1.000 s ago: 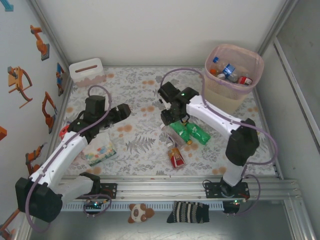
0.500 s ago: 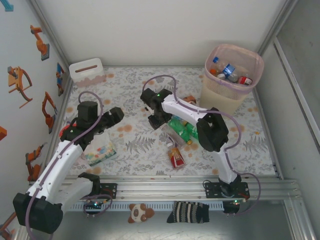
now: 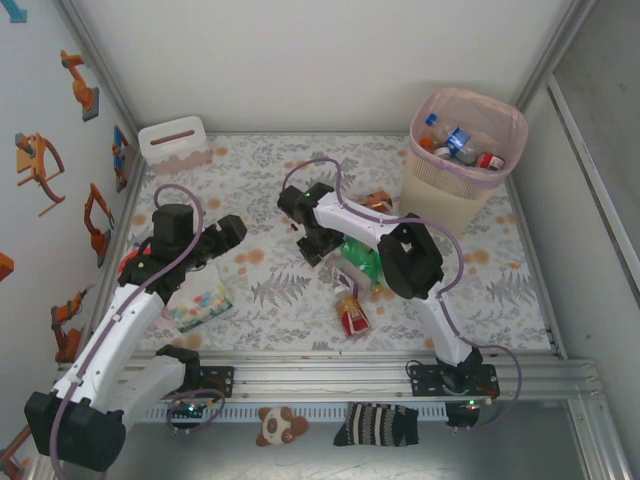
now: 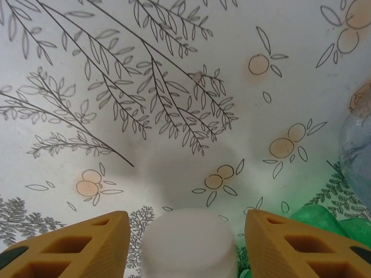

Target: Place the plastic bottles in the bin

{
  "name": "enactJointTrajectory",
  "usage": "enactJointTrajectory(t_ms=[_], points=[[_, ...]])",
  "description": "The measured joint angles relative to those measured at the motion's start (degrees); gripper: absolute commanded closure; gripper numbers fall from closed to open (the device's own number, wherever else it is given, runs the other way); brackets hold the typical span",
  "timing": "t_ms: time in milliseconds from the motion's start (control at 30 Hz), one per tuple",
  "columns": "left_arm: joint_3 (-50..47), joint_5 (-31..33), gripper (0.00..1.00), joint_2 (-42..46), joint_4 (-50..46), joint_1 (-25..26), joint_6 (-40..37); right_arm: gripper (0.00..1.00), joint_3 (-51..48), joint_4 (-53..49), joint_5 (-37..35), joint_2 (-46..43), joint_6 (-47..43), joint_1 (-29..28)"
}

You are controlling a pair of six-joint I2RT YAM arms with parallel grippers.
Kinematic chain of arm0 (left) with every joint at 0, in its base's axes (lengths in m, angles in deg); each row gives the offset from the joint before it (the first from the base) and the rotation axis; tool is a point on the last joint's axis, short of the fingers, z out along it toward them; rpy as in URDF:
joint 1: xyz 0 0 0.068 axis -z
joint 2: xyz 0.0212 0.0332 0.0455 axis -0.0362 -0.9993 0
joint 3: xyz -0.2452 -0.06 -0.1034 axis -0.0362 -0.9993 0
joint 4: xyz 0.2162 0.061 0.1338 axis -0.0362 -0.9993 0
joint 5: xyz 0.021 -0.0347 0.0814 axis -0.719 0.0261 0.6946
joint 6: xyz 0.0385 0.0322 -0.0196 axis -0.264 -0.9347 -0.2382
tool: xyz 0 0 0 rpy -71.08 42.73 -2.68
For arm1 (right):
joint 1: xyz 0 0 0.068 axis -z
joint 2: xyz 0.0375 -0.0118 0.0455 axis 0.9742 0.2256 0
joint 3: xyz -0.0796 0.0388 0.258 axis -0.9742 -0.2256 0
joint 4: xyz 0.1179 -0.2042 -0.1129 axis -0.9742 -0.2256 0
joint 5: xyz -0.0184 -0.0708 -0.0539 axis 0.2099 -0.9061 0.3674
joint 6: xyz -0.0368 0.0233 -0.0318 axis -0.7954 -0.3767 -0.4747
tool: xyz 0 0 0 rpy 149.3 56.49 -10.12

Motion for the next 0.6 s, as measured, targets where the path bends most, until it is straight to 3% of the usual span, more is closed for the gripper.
enactJointTrajectory(t_ms=[600], points=[[-0.70, 0.00, 0.19, 0.66, -0.35, -0.17, 0.63, 0.44, 1.53, -6.84, -0.83, 0.13, -0.87, -1.16]])
